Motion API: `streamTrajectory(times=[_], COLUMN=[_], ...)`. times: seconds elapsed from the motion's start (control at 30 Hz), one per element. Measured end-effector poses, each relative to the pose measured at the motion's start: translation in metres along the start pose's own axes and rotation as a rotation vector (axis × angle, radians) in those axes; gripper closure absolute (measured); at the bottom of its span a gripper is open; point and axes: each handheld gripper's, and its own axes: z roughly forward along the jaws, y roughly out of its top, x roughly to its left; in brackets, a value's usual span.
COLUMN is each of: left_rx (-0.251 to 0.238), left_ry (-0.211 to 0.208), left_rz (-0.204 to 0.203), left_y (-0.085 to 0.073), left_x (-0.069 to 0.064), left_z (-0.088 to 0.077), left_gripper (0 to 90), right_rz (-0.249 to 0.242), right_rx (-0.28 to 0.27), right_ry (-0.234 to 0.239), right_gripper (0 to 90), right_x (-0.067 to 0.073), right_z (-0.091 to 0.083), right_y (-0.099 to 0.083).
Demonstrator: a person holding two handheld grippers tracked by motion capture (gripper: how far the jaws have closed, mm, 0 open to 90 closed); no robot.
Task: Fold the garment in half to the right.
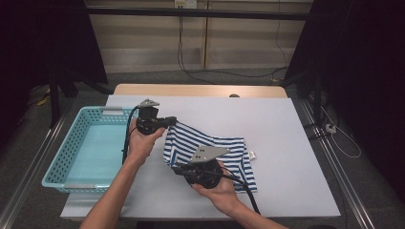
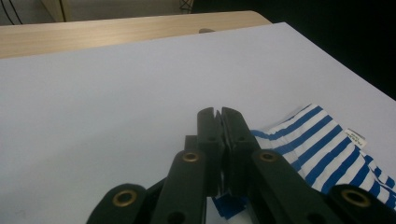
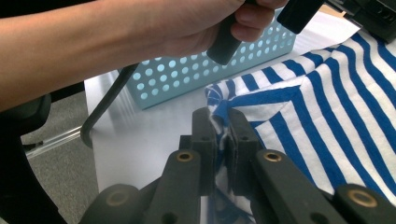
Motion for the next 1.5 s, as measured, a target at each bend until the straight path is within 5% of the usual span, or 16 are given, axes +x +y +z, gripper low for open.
streamTrajectory(times=[0.33,1.17,1.5], left_rx=[-0.038,-0.068,-0.082], left_ry=[-0.002,0.061,0.079], left_rz=[-0.005,-0.013,-0.035], left_y=[0.014,0.035,0.032], left_x=[-0.004,0.011,0.016], left_z=[-0.003,-0.024,-0.024], left_gripper=[87.4,87.4,87.4], right_rz=[0.003,-0.022,-0.030], right_rx=[-0.025,-0.068,-0.069], right_ry=[0.008,0.006,0.012], right_gripper=[84.5,84.7,84.7], right_x=[-0.002,-0.003,-0.004], right_z=[0.002,0.013,0.018], right_y=[0.006,0.039,0.043])
